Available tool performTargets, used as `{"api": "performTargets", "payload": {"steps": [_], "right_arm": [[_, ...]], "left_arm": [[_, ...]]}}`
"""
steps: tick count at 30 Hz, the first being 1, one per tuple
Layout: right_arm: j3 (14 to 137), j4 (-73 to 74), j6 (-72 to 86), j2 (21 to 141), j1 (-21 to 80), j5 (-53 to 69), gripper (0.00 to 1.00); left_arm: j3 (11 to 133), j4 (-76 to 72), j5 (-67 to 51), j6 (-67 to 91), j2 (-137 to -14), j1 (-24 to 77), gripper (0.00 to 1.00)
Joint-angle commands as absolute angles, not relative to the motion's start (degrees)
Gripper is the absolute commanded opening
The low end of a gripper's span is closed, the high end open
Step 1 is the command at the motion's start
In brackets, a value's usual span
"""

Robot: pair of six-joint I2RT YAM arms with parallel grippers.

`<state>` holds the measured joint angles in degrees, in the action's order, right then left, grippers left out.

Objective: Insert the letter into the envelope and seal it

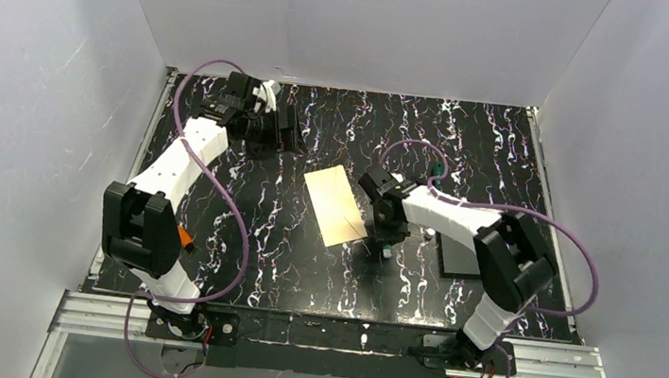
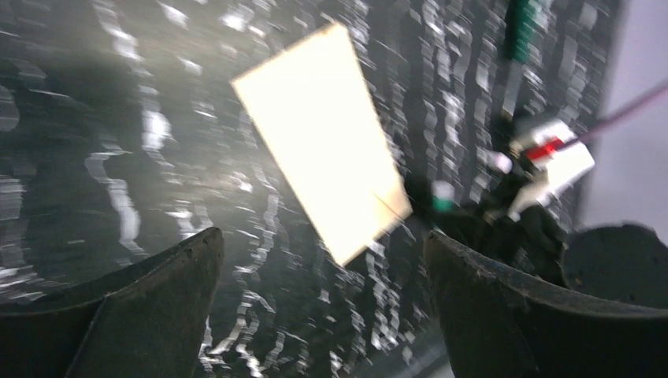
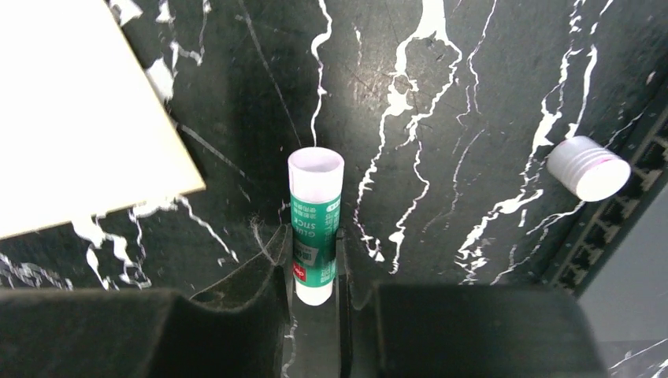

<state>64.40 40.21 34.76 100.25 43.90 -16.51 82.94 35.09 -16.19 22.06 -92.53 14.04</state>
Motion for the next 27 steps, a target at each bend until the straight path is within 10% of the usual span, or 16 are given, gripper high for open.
{"api": "performTargets", "payload": {"steps": [1, 13, 27], "right_arm": [[62.2, 32.9, 20.5, 90.6, 44.0, -12.9, 0.12], [69.1, 22.4, 0.2, 84.7, 45.6, 9.6, 0.17], [66.1, -4.1, 33.4, 80.3, 45.6, 3.7, 0.16]], "left_arm": [[76.0, 28.6, -42.3, 27.5, -90.8, 14.1, 0.95], [68.3, 13.0, -61.7, 43.2, -92.3, 20.4, 0.88], [62.3, -8.4, -49.2, 50.0, -82.8, 20.4, 0.81]]}}
